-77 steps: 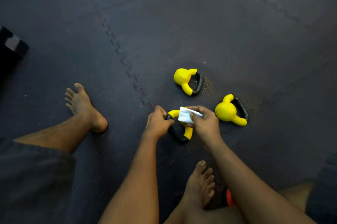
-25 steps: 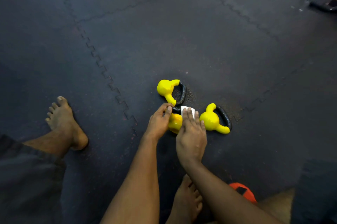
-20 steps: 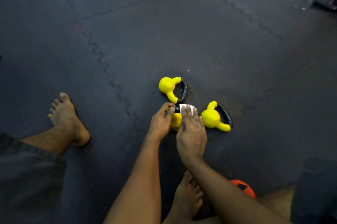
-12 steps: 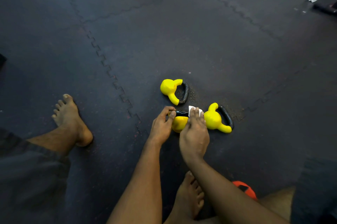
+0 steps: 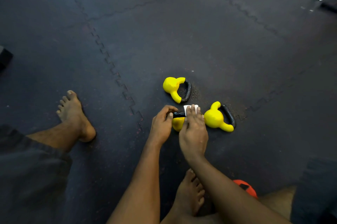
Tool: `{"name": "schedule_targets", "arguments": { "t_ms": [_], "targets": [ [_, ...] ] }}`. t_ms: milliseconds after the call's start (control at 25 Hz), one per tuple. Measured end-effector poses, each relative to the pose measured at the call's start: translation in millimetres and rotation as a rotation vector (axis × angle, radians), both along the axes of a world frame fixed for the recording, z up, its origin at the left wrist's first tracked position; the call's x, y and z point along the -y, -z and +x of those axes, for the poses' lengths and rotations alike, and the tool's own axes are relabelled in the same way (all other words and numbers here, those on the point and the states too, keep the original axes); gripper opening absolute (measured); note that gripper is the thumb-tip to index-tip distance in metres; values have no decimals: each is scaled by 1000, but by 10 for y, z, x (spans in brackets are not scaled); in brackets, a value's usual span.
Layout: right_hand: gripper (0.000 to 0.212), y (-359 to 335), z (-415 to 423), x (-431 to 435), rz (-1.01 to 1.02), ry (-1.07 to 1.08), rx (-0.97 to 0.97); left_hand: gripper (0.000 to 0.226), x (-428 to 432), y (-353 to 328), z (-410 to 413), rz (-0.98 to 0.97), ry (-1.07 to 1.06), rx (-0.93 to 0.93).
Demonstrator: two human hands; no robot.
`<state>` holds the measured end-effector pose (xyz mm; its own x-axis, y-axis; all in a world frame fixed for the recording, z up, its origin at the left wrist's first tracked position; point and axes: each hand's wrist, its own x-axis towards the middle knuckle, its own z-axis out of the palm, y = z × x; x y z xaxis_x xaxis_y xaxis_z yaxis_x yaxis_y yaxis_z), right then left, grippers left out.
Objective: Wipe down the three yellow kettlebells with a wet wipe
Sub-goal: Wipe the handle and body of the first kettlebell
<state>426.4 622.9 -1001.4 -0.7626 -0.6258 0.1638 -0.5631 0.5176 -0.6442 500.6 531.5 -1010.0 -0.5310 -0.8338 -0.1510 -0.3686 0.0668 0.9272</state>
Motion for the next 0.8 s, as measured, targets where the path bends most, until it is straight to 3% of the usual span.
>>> {"name": "schedule_targets", "arguments": {
  "t_ms": [80, 240, 400, 520, 680, 800],
  "targets": [
    [45, 19, -11, -14, 22, -84, -47, 14, -18, -16, -4, -21, 0, 5],
    [42, -17, -105, 35, 8, 137, 122, 6, -96, -22, -24, -84, -26, 62],
    [40, -33, 2, -26, -62, 36, 69, 7, -82, -39, -13, -108, -33, 70],
    [39, -43, -110, -16, -98, 194, 181, 7, -93, -50, -26, -112, -35, 72],
    [42, -61, 61, -64, -73, -18, 58, 7, -83, -32, -54, -110, -60, 60],
    [44, -22, -1, -6, -63, 74, 99, 7, -83, -46, -78, -110, -40, 58]
  ]
}}
